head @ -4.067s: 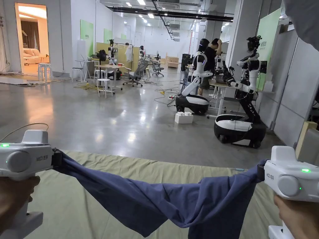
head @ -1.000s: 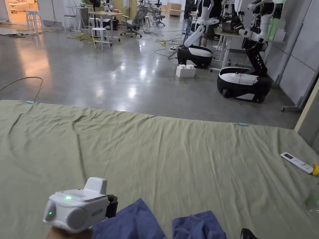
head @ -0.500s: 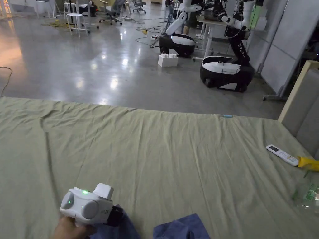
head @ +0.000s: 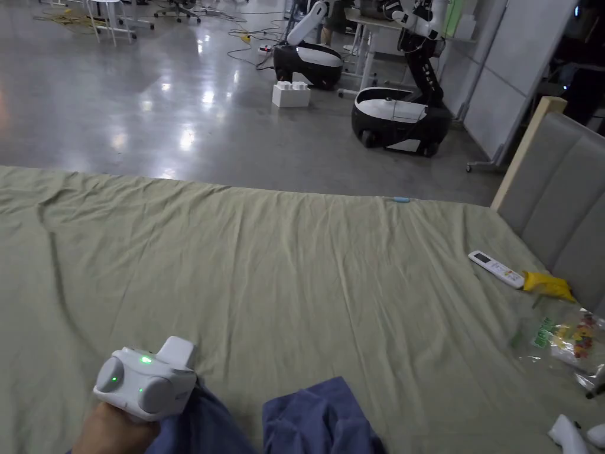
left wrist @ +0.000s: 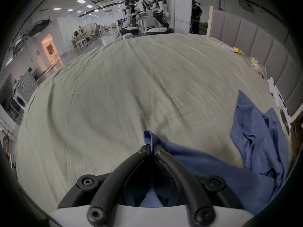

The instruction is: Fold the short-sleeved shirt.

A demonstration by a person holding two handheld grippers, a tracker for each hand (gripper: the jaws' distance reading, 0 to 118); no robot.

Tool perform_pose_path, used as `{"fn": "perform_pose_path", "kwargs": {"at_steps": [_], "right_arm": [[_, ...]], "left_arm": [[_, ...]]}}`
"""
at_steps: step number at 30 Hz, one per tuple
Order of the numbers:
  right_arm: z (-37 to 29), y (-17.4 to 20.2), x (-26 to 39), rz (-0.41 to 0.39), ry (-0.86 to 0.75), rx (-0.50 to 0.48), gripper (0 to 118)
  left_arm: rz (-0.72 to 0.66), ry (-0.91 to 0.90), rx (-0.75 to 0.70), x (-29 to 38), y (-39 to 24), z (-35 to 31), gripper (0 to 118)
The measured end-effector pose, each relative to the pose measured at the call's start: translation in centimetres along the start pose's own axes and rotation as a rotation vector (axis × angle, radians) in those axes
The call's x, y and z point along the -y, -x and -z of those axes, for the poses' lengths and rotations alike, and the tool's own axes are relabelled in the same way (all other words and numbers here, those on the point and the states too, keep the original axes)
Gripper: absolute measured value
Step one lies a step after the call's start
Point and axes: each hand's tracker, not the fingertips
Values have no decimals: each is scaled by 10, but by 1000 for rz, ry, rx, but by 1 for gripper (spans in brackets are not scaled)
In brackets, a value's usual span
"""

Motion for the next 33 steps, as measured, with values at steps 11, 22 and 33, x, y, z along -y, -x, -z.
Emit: {"fn": "perform_pose_path", "kwargs": {"at_steps": [11,22,33], "right_arm": [[53,-48,10,-42,312,-43,66],[73,-13,44,-169,390,-76,8],[6,-24,-31,-57,91,-88,6]], "left_arm": [[-50,-198,17,15,11,-100,4],[-108,-277,-43,59,17,-179,4],[-120,-419,-129,57,35,-264,4]]}}
